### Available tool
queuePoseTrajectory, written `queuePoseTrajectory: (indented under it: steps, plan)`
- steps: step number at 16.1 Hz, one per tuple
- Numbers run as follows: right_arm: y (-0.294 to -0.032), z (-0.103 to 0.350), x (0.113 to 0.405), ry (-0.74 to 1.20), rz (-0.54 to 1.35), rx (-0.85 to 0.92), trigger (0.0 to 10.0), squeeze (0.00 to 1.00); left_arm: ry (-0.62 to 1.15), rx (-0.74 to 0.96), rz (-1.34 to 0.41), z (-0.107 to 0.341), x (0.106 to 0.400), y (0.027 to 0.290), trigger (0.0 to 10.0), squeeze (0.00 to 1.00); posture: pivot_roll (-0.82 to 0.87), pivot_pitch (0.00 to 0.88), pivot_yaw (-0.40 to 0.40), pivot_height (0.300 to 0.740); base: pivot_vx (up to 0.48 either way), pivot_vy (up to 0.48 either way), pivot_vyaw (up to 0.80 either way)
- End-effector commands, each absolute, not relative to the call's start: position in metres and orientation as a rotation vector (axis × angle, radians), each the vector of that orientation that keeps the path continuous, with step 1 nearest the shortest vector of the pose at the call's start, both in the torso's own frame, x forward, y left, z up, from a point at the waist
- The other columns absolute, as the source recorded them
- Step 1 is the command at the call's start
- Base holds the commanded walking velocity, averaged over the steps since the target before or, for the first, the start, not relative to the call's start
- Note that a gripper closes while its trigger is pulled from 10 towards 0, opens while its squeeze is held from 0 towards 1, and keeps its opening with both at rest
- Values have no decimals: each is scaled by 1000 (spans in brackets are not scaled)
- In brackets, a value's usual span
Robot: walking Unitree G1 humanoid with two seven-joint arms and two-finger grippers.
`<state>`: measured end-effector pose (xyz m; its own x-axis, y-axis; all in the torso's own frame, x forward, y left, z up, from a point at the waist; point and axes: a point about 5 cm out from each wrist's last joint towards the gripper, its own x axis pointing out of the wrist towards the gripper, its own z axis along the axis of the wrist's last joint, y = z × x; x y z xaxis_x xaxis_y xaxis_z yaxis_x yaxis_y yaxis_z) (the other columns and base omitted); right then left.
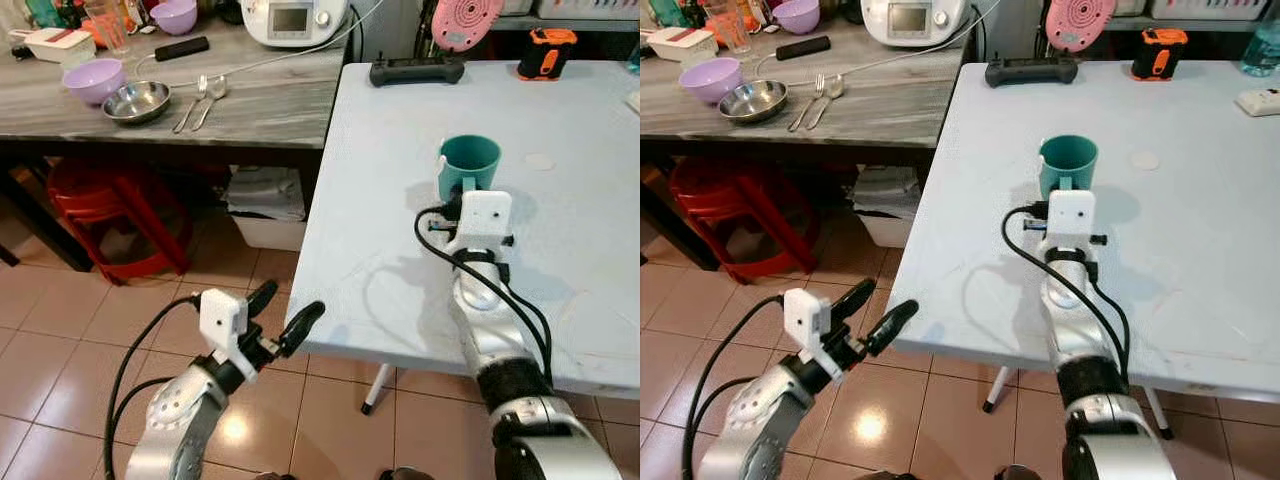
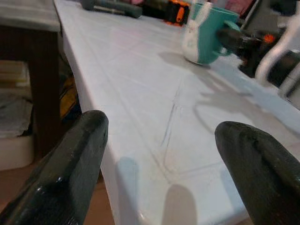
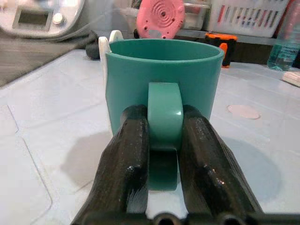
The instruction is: Setting the table
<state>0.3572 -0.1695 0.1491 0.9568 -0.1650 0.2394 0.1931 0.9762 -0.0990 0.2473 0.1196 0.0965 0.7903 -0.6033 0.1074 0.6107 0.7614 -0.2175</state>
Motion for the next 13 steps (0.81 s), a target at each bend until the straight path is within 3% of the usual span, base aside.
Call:
queuePoseTrajectory:
  steps: [1, 2, 5, 8, 12, 13]
  plan:
    - [-165, 158, 357, -266, -162, -98, 0, 0, -30, -228, -635, 95, 249, 125, 10000, 0, -54, 47, 68, 740, 0, 0, 0]
    - [-157, 159, 347, -281, -92, -88, 10000, 0, -68, -216, -569, 99, 258, 130, 10000, 0, -56, 39, 68, 740, 0, 0, 0]
    - [-153, 152, 326, -281, -53, -75, 10000, 0, -92, -189, -450, 103, 273, 143, 10000, 0, -67, 18, 72, 740, 0, 0, 0]
    - [-167, 142, 301, -245, -89, -69, 10000, 0, -63, -138, -258, 100, 291, 155, 10000, 0, -94, 0, 80, 740, 0, 0, 0]
    - [-178, 130, 280, -166, -149, -103, 10000, 0, -82, -129, -194, 102, 300, 156, 10000, 0, -118, 0, 91, 740, 0, 0, 0]
    - [-171, 131, 278, -181, -15, -62, 10000, 0, -79, -136, -195, 101, 303, 153, 10000, 0, -122, 0, 91, 740, 0, 0, 0]
